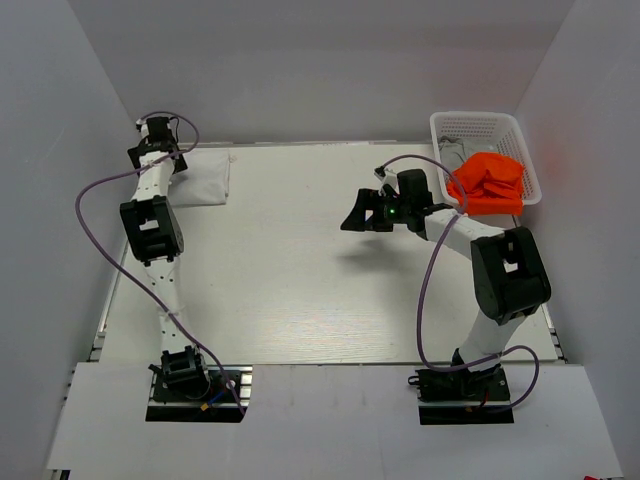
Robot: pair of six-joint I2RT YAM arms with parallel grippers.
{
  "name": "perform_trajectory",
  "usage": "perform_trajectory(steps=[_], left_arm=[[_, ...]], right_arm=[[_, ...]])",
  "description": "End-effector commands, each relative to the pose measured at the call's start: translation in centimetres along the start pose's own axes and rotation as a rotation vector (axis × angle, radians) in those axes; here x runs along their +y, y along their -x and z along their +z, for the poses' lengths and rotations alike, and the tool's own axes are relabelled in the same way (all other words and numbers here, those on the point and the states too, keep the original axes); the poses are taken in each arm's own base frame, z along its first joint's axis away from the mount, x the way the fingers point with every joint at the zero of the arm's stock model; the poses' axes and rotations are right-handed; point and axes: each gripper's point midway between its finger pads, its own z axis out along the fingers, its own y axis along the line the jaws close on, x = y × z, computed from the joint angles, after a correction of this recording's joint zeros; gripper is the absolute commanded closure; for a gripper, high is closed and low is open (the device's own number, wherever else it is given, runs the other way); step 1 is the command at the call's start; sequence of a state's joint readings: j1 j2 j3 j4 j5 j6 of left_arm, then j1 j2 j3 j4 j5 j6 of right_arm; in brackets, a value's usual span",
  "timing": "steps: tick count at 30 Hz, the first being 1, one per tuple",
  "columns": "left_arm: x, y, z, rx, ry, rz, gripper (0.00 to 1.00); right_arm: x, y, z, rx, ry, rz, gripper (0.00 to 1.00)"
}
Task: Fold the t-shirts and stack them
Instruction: Put the neatly folded tshirt into the corner of the board with the left arm
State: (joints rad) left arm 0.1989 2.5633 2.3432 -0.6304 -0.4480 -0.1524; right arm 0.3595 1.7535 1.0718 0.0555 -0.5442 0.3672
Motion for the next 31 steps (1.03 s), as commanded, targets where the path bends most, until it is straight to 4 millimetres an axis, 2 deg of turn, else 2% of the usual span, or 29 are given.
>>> perform_trajectory(steps=[1, 3, 4, 5, 6, 7, 8, 9, 10, 11, 12, 13, 14, 15, 16, 17, 18, 19, 20, 21, 22, 23, 24, 25, 31], left_arm=[[3.1, 6.6, -6.9, -0.111, 0.024, -0.126, 0.01], [3.8, 8.1, -9.6, -0.133, 0.007, -0.178, 0.01], [4.0, 7.7, -10.7, -0.111, -0.007, -0.18, 0.01], [4.6, 9.3, -13.8, -0.142, -0.045, -0.214, 0.01], [3.6, 8.1, -15.0, -0.108, -0.074, -0.229, 0.01], [3.4, 7.3, -16.4, -0.082, -0.092, -0.23, 0.01], [3.4, 6.7, -17.9, -0.064, -0.099, -0.235, 0.01], [2.4, 7.0, -21.8, -0.077, -0.168, -0.299, 0.01], [-0.3, 3.3, -22.0, 0.011, -0.28, -0.274, 0.01], [-1.7, 2.0, -23.3, 0.01, -0.355, -0.263, 0.01], [-3.0, -4.4, -22.6, 0.107, -0.384, -0.219, 0.01], [-5.3, -4.3, -27.5, 0.042, -0.54, -0.217, 0.01], [-7.0, -4.3, -29.2, -0.019, -0.641, -0.217, 0.01], [-8.0, -8.8, -29.4, 0.049, -0.679, -0.193, 0.01], [-10.2, -10.9, -32.1, 0.058, -0.754, -0.143, 0.01], [-10.5, -11.2, -34.6, 0.019, -0.809, -0.129, 0.01], [-10.7, -14.0, -34.8, 0.041, -0.802, -0.091, 0.01], [-12.0, -15.8, -37.2, 0.049, -0.861, -0.051, 0.01], [-12.0, -15.6, -39.0, 0.013, -0.906, -0.05, 0.01], [-11.9, -16.7, -39.1, 0.01, -0.893, -0.046, 0.01], [-12.2, -17.2, -40.2, -0.003, -0.917, -0.031, 0.01], [-12.1, -17.7, -40.5, -0.011, -0.931, -0.029, 0.01], [-11.6, -17.5, -40.7, -0.039, -0.915, -0.038, 0.01], [-11.6, -17.5, -40.9, -0.053, -0.919, -0.038, 0.01], [-12.0, -18.2, -40.0, -0.03, -0.848, 0.021, 0.01]], right_arm=[[1.0, 2.4, -0.7, -0.069, 0.008, -0.036, 0.1], [0.7, 2.0, -0.8, -0.073, -0.008, -0.039, 0.1], [1.2, 2.3, -1.4, -0.09, -0.004, -0.046, 0.1], [1.0, 2.2, -1.6, -0.097, -0.014, -0.041, 0.1], [1.0, 1.9, -2.1, -0.117, -0.02, -0.045, 0.1], [1.4, 2.3, -2.7, -0.141, -0.027, -0.051, 0.1], [0.9, 1.8, -2.9, -0.144, -0.055, -0.04, 0.1], [0.9, 1.3, -3.5, -0.154, -0.064, -0.041, 0.1], [0.8, 1.2, -3.8, -0.165, -0.083, -0.034, 0.1], [1.8, 1.8, -5.0, -0.202, -0.072, -0.047, 0.1], [1.1, 0.2, -5.1, -0.183, -0.088, -0.03, 0.1], [1.2, 0.0, -5.4, -0.187, -0.09, -0.033, 0.1], [1.7, 0.0, -6.4, -0.212, -0.091, -0.052, 0.1], [1.1, -0.9, -6.5, -0.203, -0.115, -0.039, 0.1], [0.9, -1.1, -6.7, -0.209, -0.125, -0.037, 0.1], [1.3, -1.4, -7.5, -0.23, -0.127, -0.049, 0.1], [0.6, -2.1, -7.7, -0.23, -0.151, -0.04, 0.1], [0.6, -2.8, -8.1, -0.239, -0.156, -0.043, 0.1], [0.9, -2.7, -8.6, -0.26, -0.151, -0.055, 0.1], [0.8, -3.5, -8.8, -0.275, -0.146, -0.06, 0.1], [0.6, -3.6, -9.1, -0.286, -0.154, -0.058, 0.1], [1.0, -3.3, -9.5, -0.311, -0.147, -0.07, 0.1], [0.8, -4.0, -9.6, -0.312, -0.151, -0.066, 0.1], [0.8, -3.8, -9.8, -0.324, -0.156, -0.073, 0.1], [1.1, -4.4, -10.2, -0.351, -0.133, -0.101, 0.1]])
